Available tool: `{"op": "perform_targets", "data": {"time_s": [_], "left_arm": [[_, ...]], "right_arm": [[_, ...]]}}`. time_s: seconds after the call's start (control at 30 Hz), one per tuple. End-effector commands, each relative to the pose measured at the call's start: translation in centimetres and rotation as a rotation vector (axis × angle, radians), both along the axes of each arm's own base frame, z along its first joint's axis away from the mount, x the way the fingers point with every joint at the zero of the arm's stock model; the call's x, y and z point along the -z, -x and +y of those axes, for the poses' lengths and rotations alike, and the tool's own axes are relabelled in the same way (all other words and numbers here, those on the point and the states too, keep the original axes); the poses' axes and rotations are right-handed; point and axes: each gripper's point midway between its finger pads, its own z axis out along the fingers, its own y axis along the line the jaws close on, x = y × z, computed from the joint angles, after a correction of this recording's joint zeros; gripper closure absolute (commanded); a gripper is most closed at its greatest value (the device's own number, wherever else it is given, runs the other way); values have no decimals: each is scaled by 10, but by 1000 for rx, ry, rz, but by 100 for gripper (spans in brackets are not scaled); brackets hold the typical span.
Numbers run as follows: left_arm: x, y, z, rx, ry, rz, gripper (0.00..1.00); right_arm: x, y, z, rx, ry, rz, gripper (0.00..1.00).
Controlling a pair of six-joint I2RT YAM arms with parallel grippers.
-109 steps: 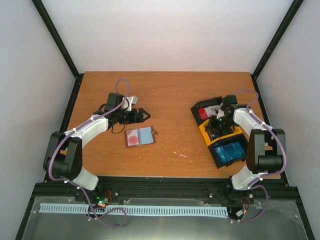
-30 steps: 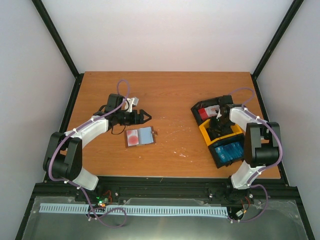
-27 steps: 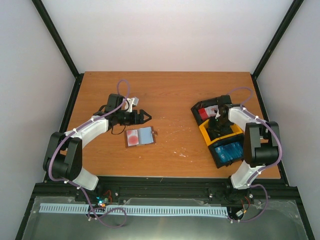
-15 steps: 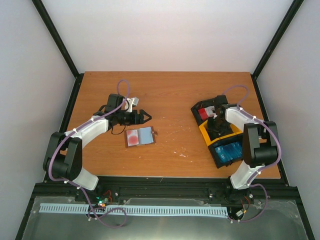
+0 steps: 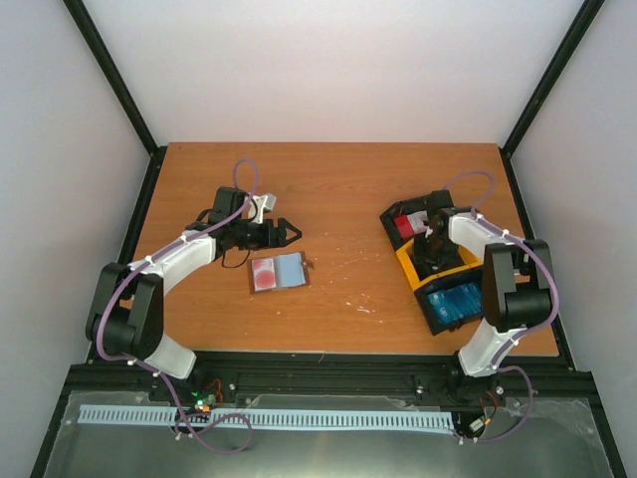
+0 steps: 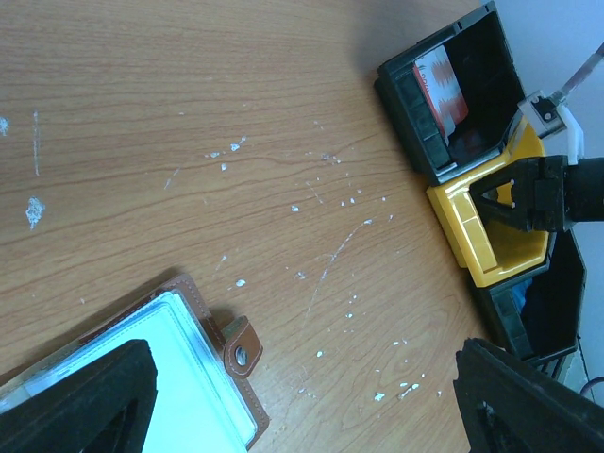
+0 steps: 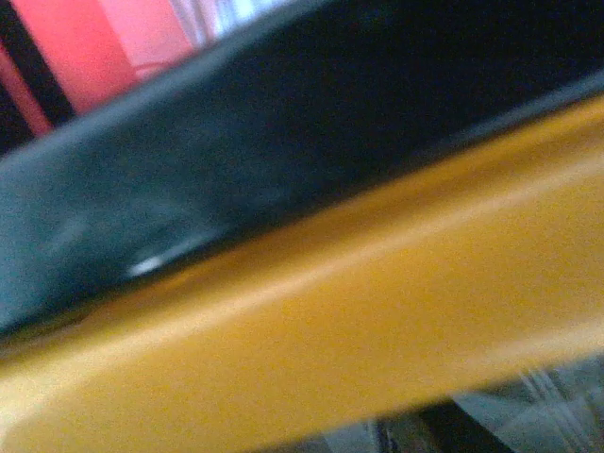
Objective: Put the credit cards into the card holder
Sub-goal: Pick up the credit card from the storage box.
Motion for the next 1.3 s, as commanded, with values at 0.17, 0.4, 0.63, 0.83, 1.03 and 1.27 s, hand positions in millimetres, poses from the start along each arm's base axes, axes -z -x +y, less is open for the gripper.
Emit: {"op": "perform_targets", "data": {"time_s": [0.17,0.4,0.63,0.83,1.03,1.27], "left_arm": [[-7,-4,-2,21,-13,-44,12],[-6,-4,-2,20,-20,-44,13],[-4,-4,-2,18,-21,-39,13],[-3,-4,-1,17,-20,-34,12],[-4,-2,-1,13,-20,-35,12],[-5,-2,-1,15,-17,-36,13]], "right_arm": [[-14,2,31,5,-179,19,73],[-35,3,33,17,-201,5,78],[-43,12,40,6,-244,19,80],[-47,24,51,-15,-314,44,80],[-39,41,59,-30,-366,95,74],[-33,40,55,-31,-343,100,73]]}}
